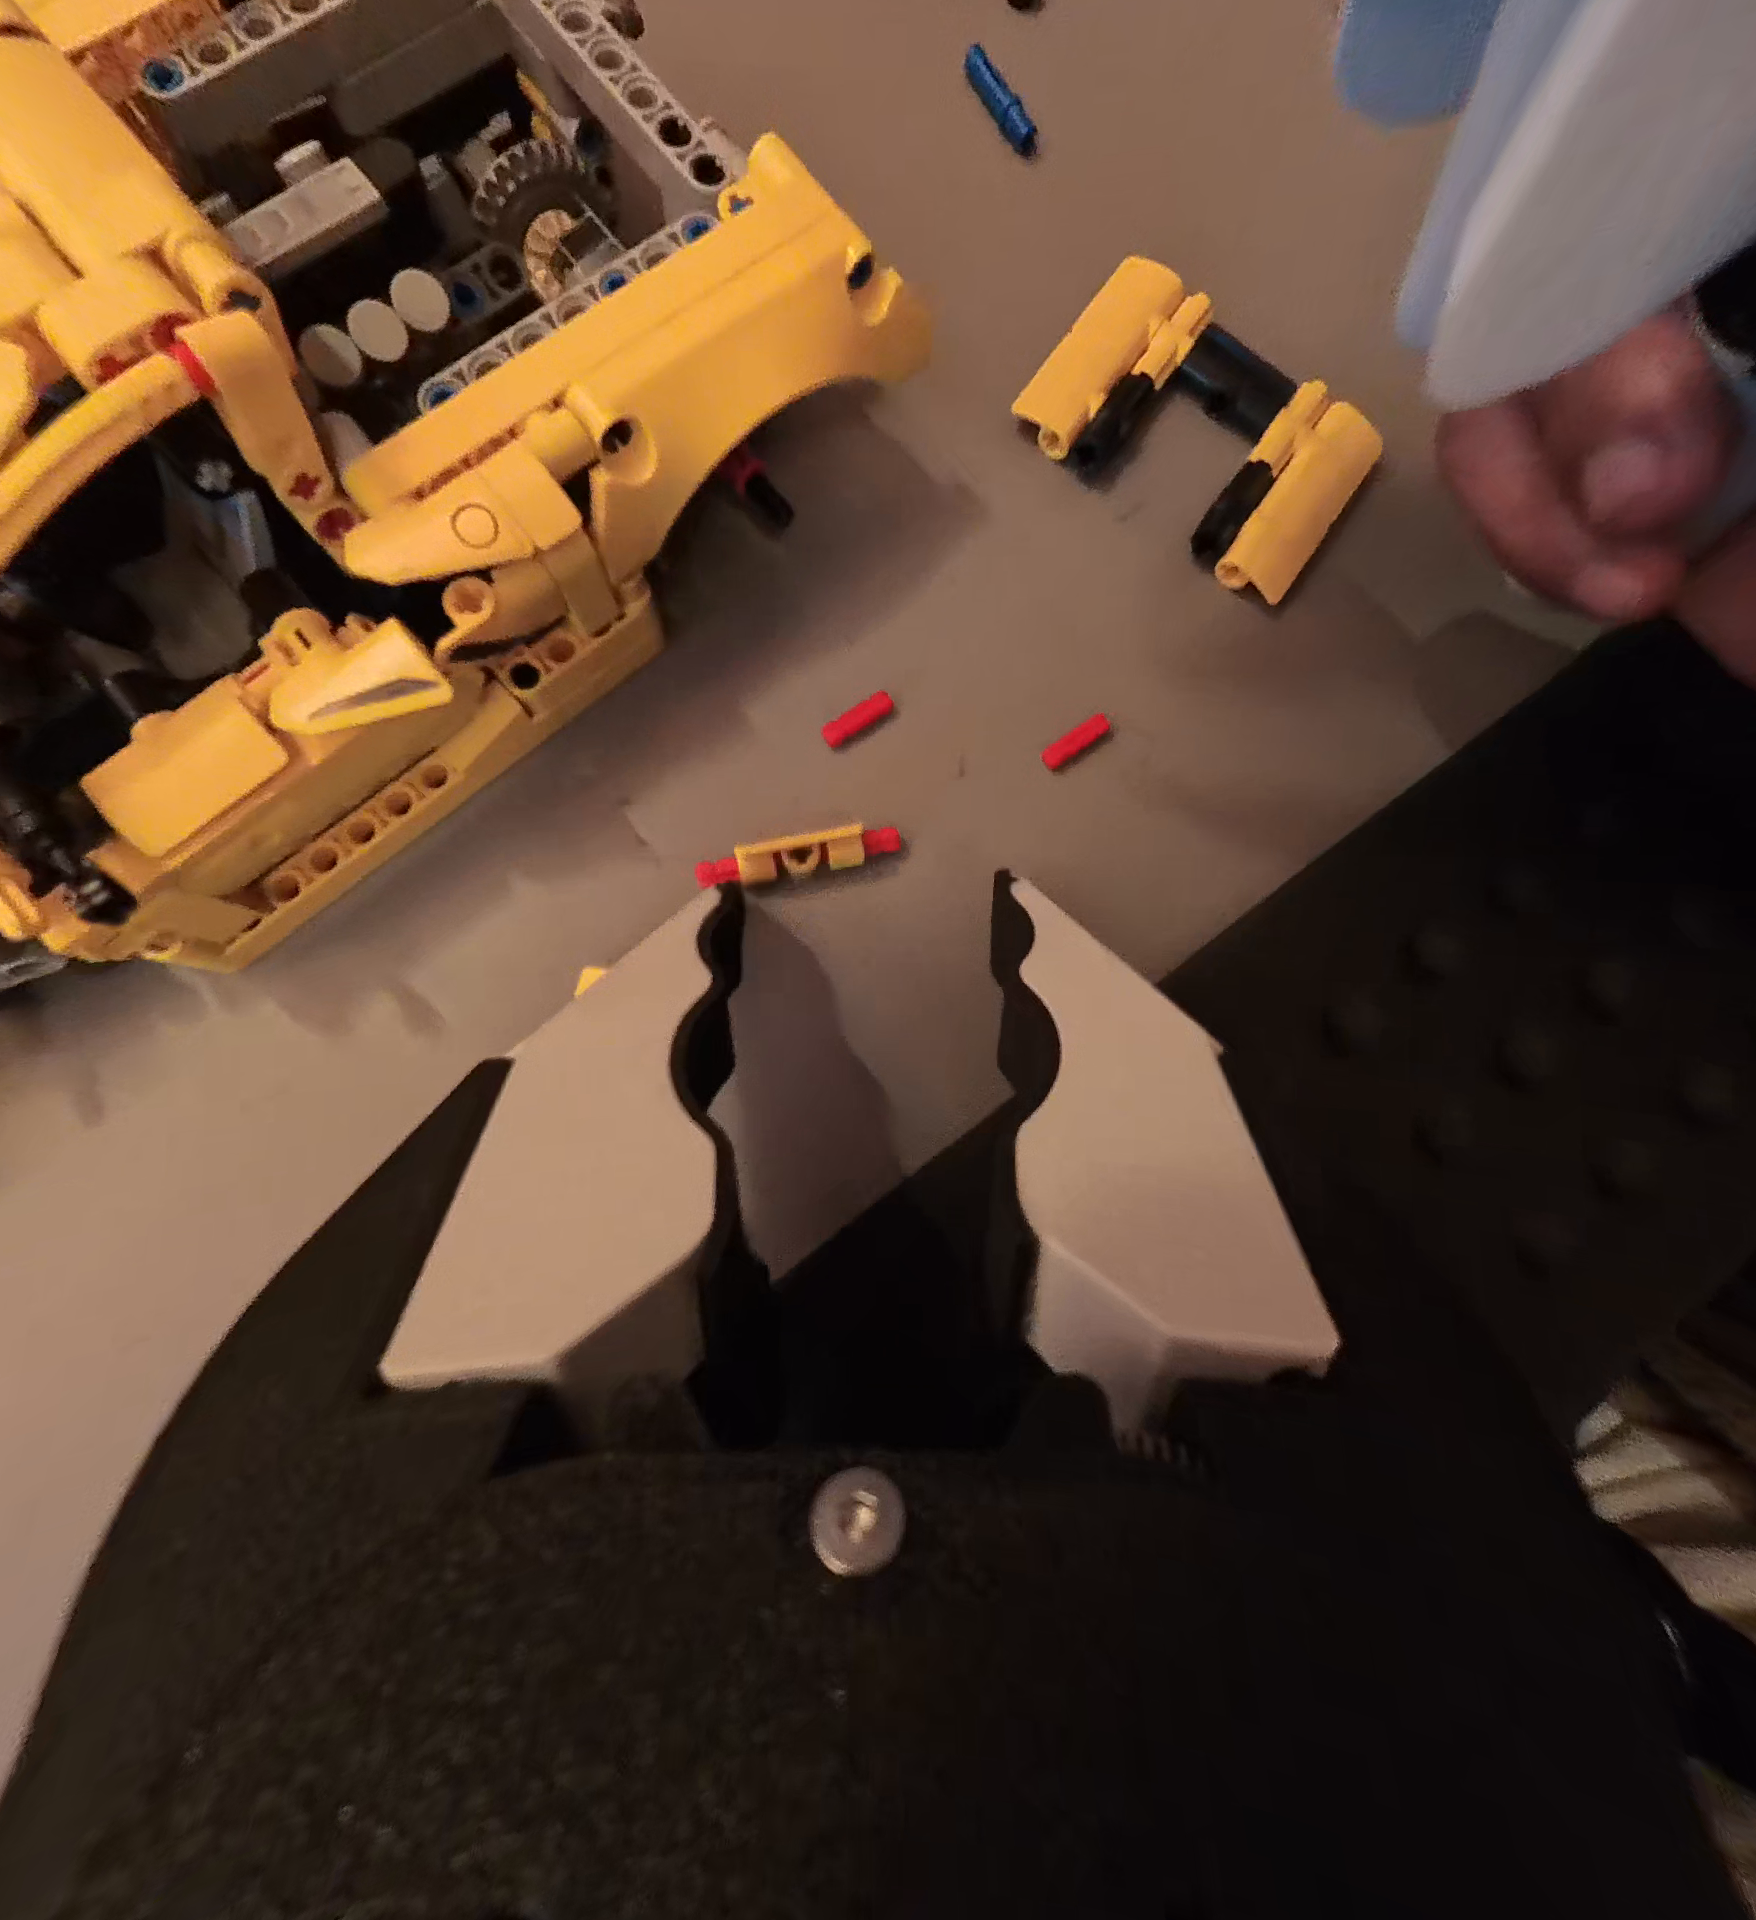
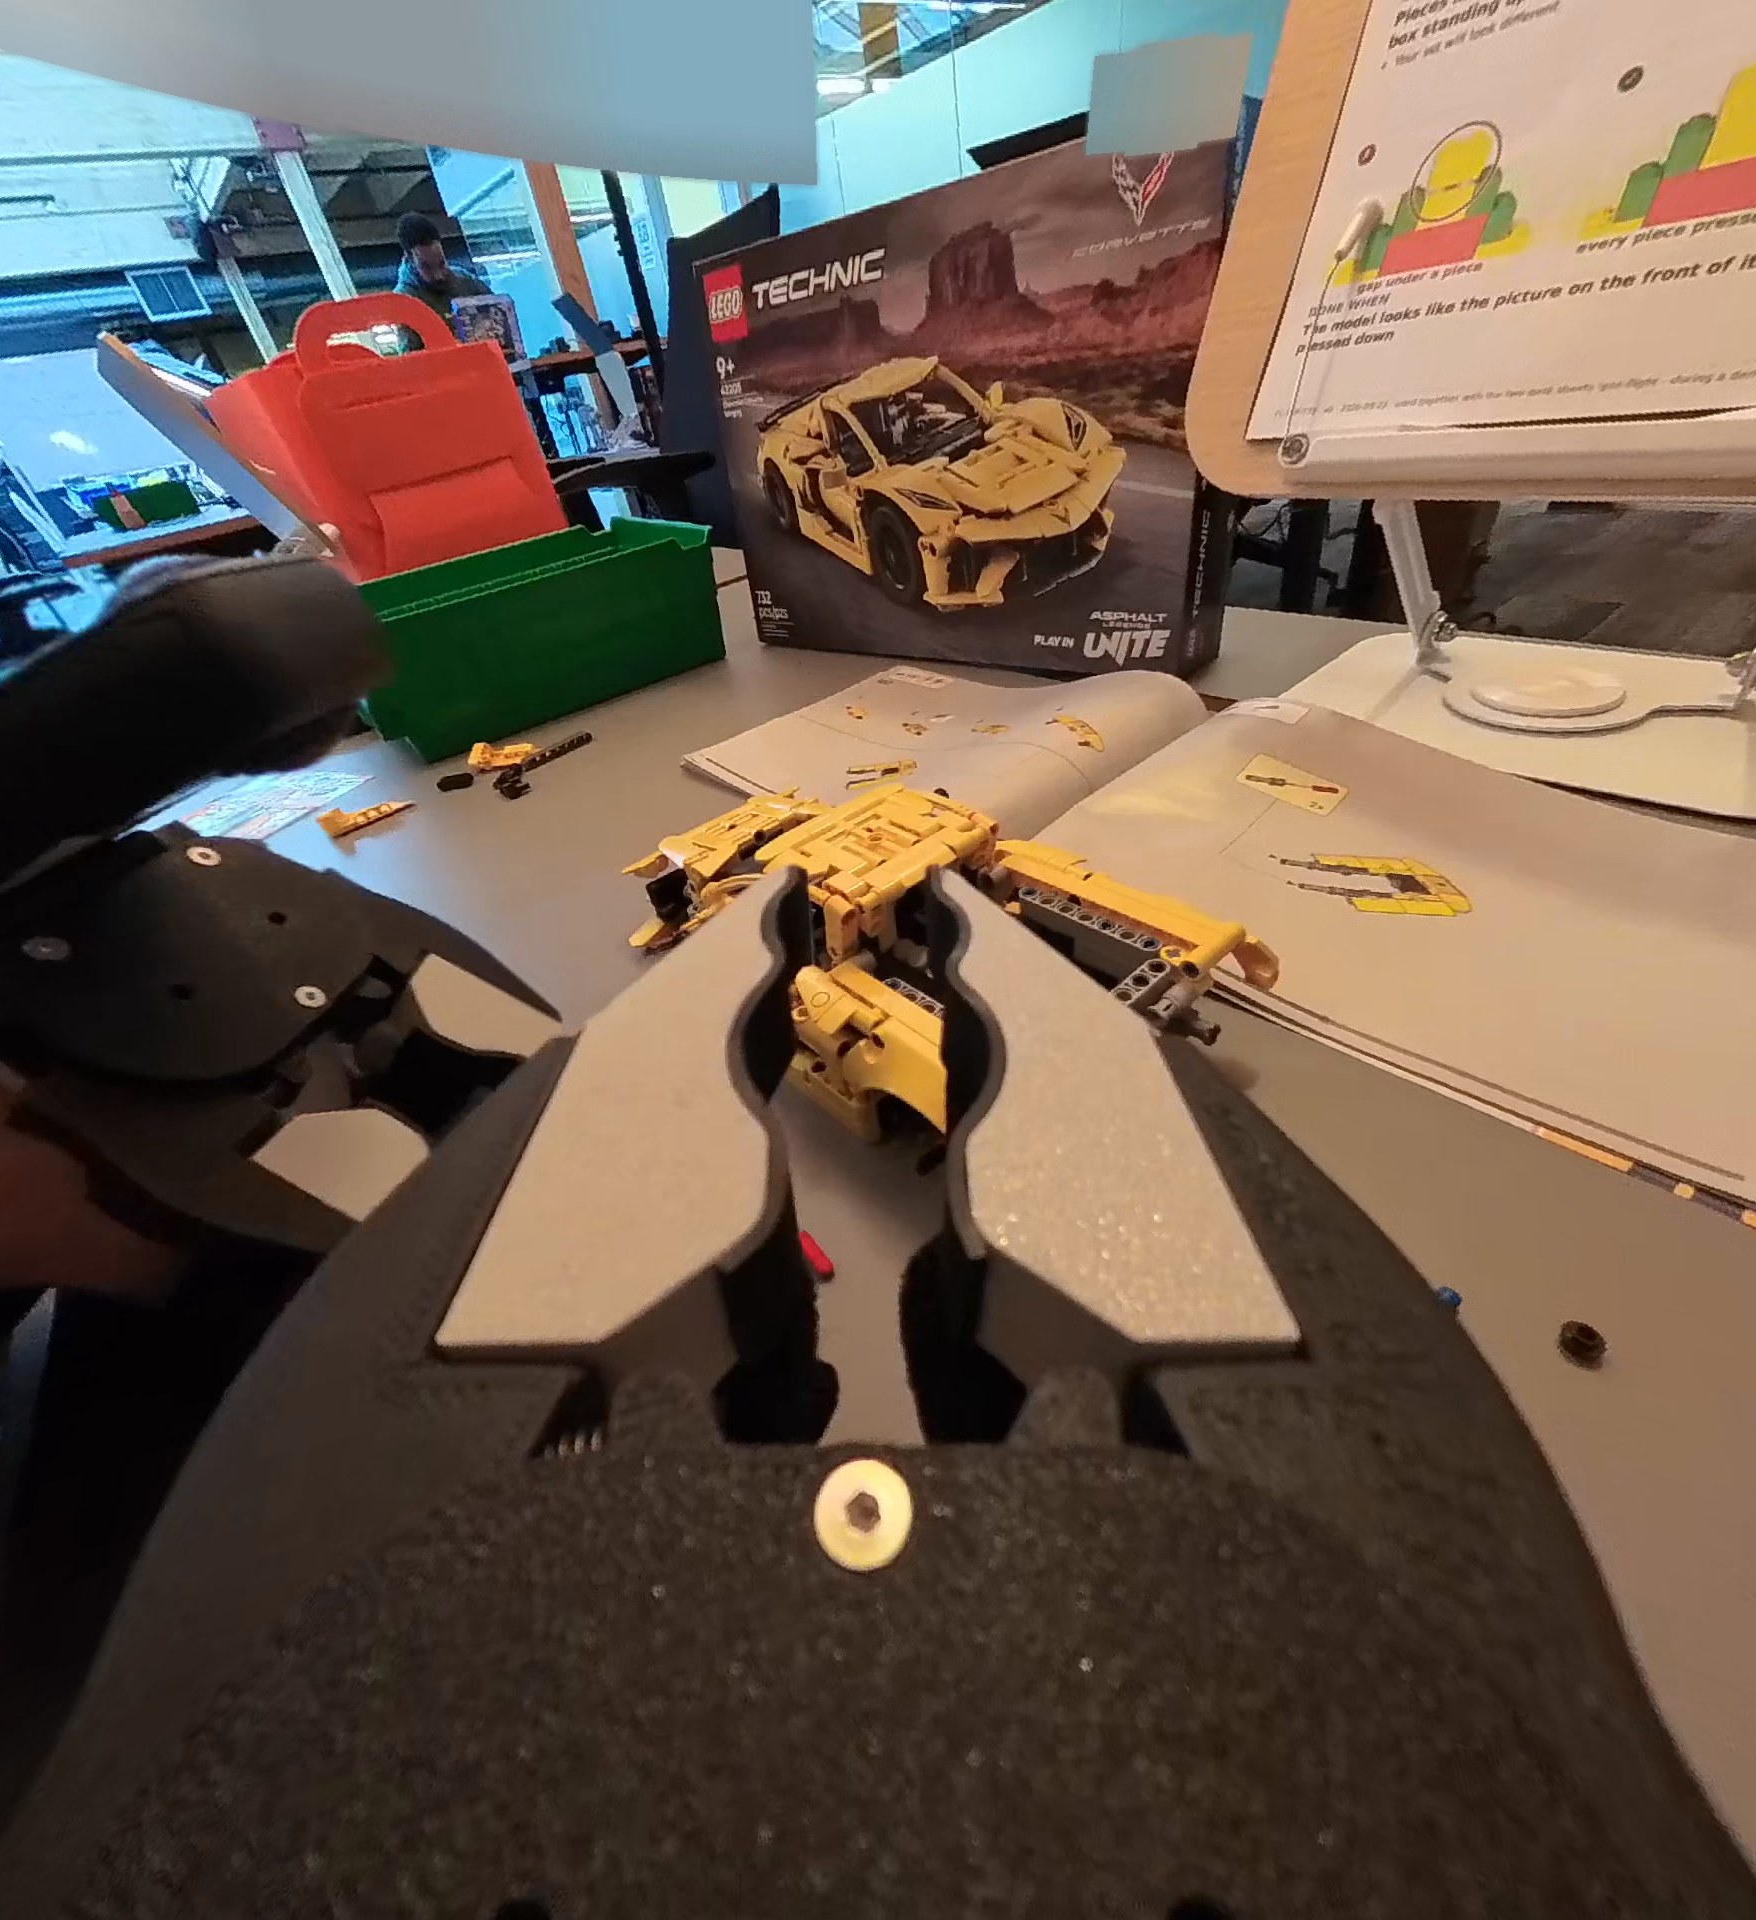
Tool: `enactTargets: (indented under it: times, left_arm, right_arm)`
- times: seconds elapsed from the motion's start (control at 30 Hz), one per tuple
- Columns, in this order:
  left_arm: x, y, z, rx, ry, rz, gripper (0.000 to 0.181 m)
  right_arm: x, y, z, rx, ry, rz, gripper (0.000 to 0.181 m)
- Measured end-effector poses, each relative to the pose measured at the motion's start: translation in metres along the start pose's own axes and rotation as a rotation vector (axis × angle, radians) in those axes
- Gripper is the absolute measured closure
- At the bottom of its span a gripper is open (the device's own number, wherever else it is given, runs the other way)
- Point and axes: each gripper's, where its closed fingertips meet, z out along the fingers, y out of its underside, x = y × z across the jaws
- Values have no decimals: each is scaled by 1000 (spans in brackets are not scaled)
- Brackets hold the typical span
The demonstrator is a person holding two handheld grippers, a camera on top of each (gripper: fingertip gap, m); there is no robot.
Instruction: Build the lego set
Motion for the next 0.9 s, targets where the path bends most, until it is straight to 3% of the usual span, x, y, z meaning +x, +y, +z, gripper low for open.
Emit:
enactTargets:
  times: [0.23, 0.33, 0.57, 0.67, 0.77, 0.9]
  left_arm:
    - [-10, -8, 10, -12, -32, -15, 134]
    - [-10, -10, 8, -7, -33, 74, 134]
    - [-9, -4, 2, -18, 120, 361, 134]
    - [-10, -7, -7, 42, 196, 450, 135]
    - [-6, -13, -17, 145, 290, 512, 140]
    - [3, -18, -29, 269, 497, 439, 148]
  right_arm:
    - [-1, -6, -4, 36, -23, 25, 161]
    - [0, -9, -6, 52, -31, 49, 160]
    - [1, -8, -6, 50, -36, 69, 160]
    - [2, -8, -6, 49, -28, 53, 160]
    - [1, -10, -5, 45, 36, -114, 159]
    - [-7, -14, -5, 87, 134, -475, 160]
